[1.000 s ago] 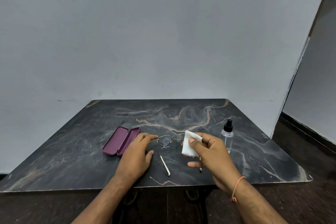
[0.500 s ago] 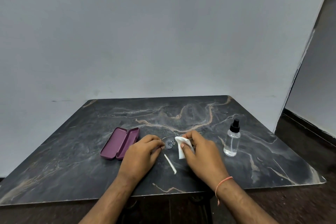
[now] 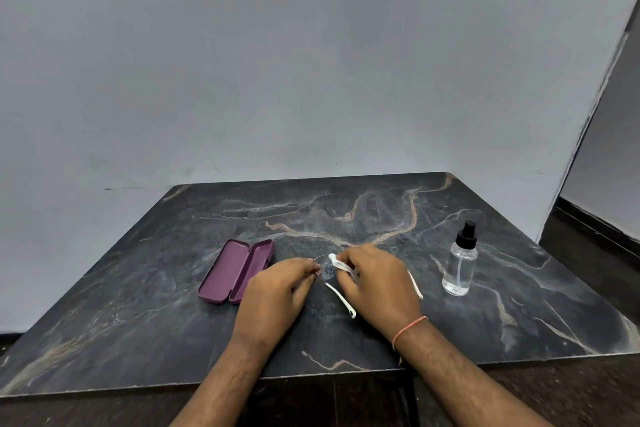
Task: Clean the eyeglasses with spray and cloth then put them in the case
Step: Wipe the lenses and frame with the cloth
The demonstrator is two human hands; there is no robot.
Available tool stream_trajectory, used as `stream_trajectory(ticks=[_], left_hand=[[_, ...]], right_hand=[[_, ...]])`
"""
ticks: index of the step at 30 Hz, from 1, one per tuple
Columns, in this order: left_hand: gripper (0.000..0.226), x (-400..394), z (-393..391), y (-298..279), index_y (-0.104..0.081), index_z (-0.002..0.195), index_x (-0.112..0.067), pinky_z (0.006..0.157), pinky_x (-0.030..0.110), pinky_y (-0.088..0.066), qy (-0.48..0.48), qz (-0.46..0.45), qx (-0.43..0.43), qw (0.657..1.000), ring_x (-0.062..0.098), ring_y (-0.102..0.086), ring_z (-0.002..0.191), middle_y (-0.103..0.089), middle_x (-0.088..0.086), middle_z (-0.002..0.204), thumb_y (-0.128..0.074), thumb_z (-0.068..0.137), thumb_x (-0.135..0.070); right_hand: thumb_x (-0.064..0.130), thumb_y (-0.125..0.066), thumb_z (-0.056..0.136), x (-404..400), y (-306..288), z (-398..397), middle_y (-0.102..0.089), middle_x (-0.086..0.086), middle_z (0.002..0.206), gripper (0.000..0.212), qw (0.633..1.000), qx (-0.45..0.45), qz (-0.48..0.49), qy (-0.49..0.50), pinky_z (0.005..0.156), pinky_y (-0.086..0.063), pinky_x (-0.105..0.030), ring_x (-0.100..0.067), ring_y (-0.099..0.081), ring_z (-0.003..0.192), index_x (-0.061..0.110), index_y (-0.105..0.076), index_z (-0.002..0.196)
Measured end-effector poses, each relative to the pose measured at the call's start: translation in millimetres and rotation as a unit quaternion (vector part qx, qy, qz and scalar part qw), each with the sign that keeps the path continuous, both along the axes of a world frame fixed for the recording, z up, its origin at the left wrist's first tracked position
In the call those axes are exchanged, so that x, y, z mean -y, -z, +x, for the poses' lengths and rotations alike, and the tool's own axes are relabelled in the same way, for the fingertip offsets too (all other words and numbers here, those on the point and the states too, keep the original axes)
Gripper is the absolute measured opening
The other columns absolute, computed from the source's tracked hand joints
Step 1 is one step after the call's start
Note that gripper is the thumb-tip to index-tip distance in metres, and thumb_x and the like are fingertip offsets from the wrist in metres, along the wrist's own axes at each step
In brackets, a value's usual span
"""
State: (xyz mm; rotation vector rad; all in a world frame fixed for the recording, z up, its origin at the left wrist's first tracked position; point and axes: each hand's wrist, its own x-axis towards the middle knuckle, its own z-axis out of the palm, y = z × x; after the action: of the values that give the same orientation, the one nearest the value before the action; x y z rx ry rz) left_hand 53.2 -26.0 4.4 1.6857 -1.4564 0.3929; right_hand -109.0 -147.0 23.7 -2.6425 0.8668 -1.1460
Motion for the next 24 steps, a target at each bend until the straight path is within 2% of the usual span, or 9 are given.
stream_trajectory(ticks=[3,5,8,10,14,16,20,24], left_hand=[[0.024,-1.4,0.2,0.0,-0.084,0.105,-0.023,0.087,0.021,-0.060,0.005,-0.006,0.000,1.000,0.000,-0.076,0.099,-0.083,-0.014,0.108,-0.089,0.087,-0.009],[0.022,-1.8,0.2,0.2,-0.085,0.103,-0.022,0.088,0.012,-0.057,0.015,-0.007,-0.002,1.000,-0.002,-0.075,0.097,-0.083,-0.014,0.105,-0.090,0.086,-0.009],[0.019,-1.5,0.0,1.2,-0.086,0.102,-0.021,0.088,0.003,-0.051,0.026,-0.006,0.001,1.000,-0.001,-0.075,0.094,-0.083,-0.013,0.100,-0.090,0.086,-0.011],[0.018,-1.2,-0.1,2.0,-0.086,0.100,-0.020,0.086,0.004,-0.052,0.027,-0.005,0.000,1.000,-0.001,-0.076,0.092,-0.084,-0.012,0.099,-0.091,0.085,-0.010],[0.020,-1.0,0.6,2.3,-0.087,0.100,-0.020,0.083,0.009,-0.055,0.025,-0.003,-0.001,1.000,0.000,-0.076,0.091,-0.084,-0.012,0.098,-0.091,0.084,-0.009],[0.021,-1.6,0.6,2.6,-0.086,0.102,-0.022,0.084,0.006,-0.054,0.028,0.000,-0.002,1.000,-0.002,-0.075,0.093,-0.083,-0.015,0.099,-0.091,0.085,-0.010],[0.020,-2.1,0.4,3.0,-0.086,0.101,-0.022,0.085,0.013,-0.059,0.032,0.006,-0.004,0.999,-0.004,-0.076,0.093,-0.083,-0.015,0.100,-0.092,0.085,-0.011],[0.021,-1.8,-0.7,1.5,-0.087,0.101,-0.021,0.084,0.015,-0.059,0.033,0.014,0.010,0.999,-0.001,-0.077,0.091,-0.084,-0.013,0.099,-0.092,0.084,-0.010]], right_hand=[[0.028,-0.076,0.092,1.7,5.2,5.1,-0.070,0.001,0.079,0.007,1.000,-0.016,-0.019,-0.004,0.065,-0.056,-0.038,-0.025,-0.071,0.077,0.023,-0.079,0.087],[0.029,-0.076,0.092,2.1,8.3,7.4,-0.064,0.001,0.073,0.010,0.999,-0.019,-0.026,-0.013,0.059,-0.055,-0.038,-0.026,-0.069,0.071,0.023,-0.079,0.084],[0.032,-0.069,0.097,4.1,10.6,8.4,-0.063,0.002,0.078,0.014,0.999,-0.021,0.001,-0.037,0.060,-0.054,-0.038,-0.024,-0.068,0.074,0.025,-0.078,0.089],[0.035,-0.065,0.095,3.8,10.6,7.5,-0.064,0.004,0.084,0.014,0.998,-0.022,0.036,-0.056,0.064,-0.054,-0.037,-0.019,-0.069,0.079,0.030,-0.078,0.094],[0.046,-0.057,0.089,1.9,7.4,2.5,-0.066,0.009,0.084,0.031,0.989,-0.023,0.093,-0.113,0.066,-0.051,-0.032,-0.009,-0.065,0.079,0.038,-0.083,0.103],[0.049,-0.059,0.091,4.0,7.9,2.1,-0.066,0.008,0.082,0.029,0.990,-0.030,0.094,-0.099,0.065,-0.050,-0.032,-0.009,-0.065,0.077,0.036,-0.084,0.101],[0.049,-0.062,0.100,8.6,11.6,7.6,-0.062,0.004,0.077,0.035,0.997,-0.013,0.075,-0.028,0.067,-0.051,-0.035,-0.013,-0.063,0.074,0.023,-0.078,0.085],[0.042,-0.070,0.101,7.0,7.5,5.8,-0.068,0.006,0.080,0.019,0.991,0.011,0.097,-0.094,0.069,-0.050,-0.031,-0.010,-0.063,0.075,0.031,-0.085,0.097]])
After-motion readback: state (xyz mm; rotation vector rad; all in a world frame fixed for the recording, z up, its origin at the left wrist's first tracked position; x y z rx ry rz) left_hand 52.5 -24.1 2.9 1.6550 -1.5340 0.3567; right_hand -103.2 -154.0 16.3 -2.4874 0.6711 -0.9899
